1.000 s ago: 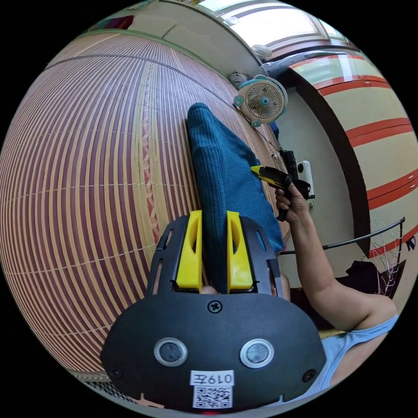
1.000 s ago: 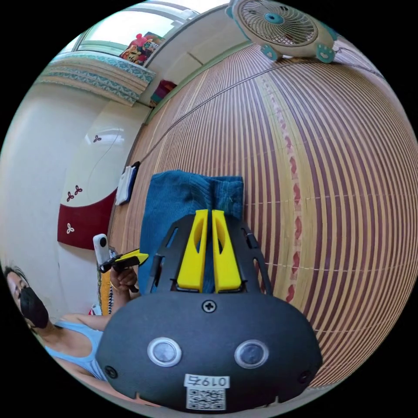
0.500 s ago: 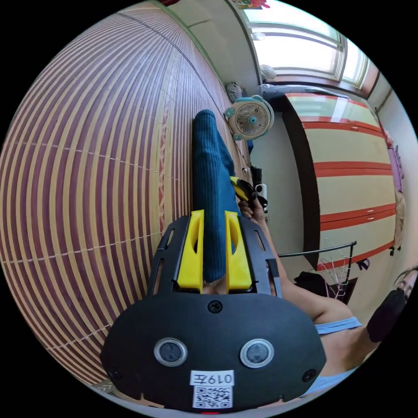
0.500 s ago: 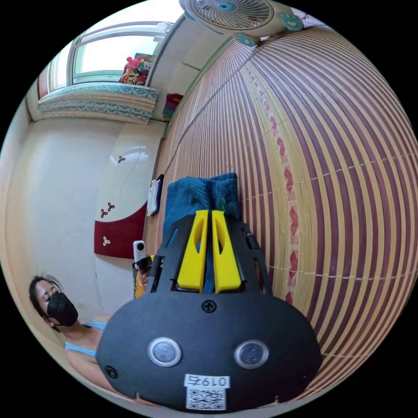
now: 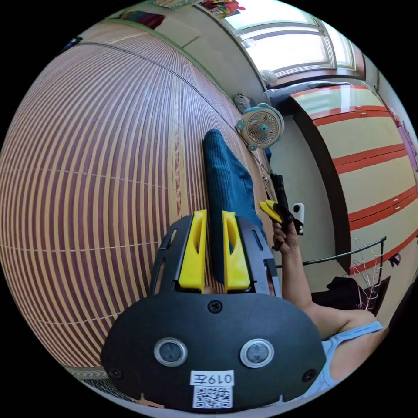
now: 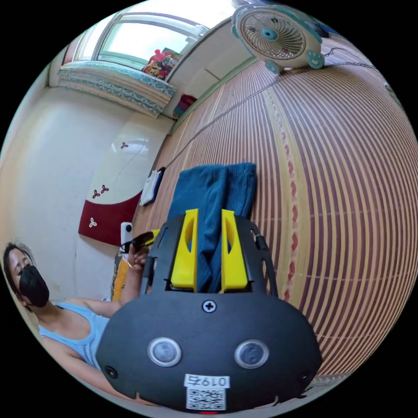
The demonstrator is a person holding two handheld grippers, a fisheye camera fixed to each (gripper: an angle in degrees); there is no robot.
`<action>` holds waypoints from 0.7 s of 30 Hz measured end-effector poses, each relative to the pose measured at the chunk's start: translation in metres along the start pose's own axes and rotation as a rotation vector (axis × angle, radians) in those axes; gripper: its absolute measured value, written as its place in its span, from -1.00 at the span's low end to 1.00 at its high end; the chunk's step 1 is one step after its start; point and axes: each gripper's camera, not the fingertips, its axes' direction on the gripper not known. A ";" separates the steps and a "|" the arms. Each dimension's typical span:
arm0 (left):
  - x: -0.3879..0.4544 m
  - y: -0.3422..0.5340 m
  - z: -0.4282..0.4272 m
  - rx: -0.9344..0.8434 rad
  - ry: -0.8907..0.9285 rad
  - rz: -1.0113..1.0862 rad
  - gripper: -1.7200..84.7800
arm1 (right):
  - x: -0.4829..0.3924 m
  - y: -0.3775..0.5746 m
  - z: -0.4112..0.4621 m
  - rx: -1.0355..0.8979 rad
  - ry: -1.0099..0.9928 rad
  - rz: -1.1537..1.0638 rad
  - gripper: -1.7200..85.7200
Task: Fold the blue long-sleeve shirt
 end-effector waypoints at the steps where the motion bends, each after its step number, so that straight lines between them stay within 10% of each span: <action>1: 0.001 -0.005 -0.001 0.003 -0.008 -0.007 -0.90 | 0.000 0.003 0.002 -0.013 0.002 0.003 -0.74; 21: 0.015 -0.200 0.055 -0.085 -0.112 -0.031 -0.84 | 0.047 0.051 0.006 0.073 -0.087 0.040 -0.97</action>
